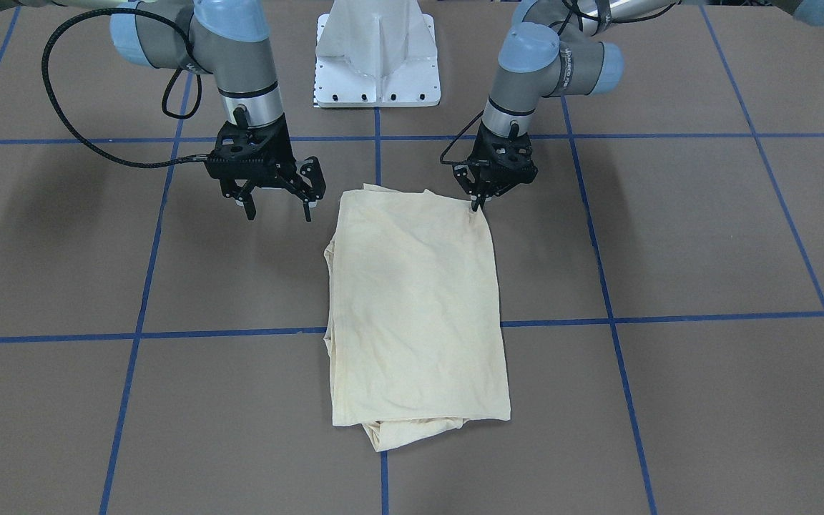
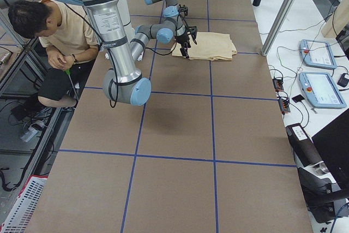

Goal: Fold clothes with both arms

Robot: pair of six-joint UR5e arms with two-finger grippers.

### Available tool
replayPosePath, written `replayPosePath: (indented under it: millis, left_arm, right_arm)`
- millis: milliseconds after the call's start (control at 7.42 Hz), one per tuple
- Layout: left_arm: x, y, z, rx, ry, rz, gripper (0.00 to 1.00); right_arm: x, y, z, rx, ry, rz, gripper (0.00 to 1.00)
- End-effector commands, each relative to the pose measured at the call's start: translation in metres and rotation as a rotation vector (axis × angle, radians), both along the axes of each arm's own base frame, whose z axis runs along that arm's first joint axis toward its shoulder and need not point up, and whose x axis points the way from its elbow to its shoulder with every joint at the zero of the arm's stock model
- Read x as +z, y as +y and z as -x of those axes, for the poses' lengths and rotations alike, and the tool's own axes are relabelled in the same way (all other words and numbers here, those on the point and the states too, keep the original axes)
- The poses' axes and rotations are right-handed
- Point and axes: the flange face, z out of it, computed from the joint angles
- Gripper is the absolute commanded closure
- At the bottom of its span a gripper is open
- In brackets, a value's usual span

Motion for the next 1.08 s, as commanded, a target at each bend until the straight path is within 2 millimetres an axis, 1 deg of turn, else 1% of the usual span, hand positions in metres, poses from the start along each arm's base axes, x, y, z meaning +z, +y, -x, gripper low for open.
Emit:
replayPosePath:
  millis: [0, 135, 270, 404, 539, 809, 944]
  left_arm:
    - [-0.001, 0.001, -0.001, 0.002, 0.003, 0.001, 1.00]
    - [-0.002, 0.000, -0.001, 0.000, 0.004, -0.001, 1.00]
    - [-0.002, 0.001, -0.001, 0.002, 0.004, 0.000, 1.00]
    - [-0.002, 0.001, -0.001, 0.002, 0.004, 0.000, 1.00]
    - [-0.002, 0.000, -0.001, 0.000, 0.004, -0.001, 1.00]
    - [-0.002, 0.001, -0.001, 0.000, 0.004, -0.001, 1.00]
    - [-0.001, 0.001, -0.001, 0.000, 0.002, 0.000, 1.00]
  right_arm:
    - [0.004, 0.011, 0.041, 0.097, 0.000, 0.039, 0.02]
    - [-0.001, 0.005, 0.063, 0.157, -0.001, 0.040, 0.06]
    - [0.009, 0.001, 0.091, 0.174, -0.061, 0.040, 0.11]
    - [0.027, -0.006, 0.106, 0.193, -0.114, 0.034, 0.16]
    - [0.030, -0.007, 0.108, 0.199, -0.107, 0.033, 0.21]
    - [0.033, 0.001, 0.113, 0.197, -0.087, 0.030, 0.30]
    - [0.026, 0.001, 0.116, 0.198, -0.072, 0.036, 0.43]
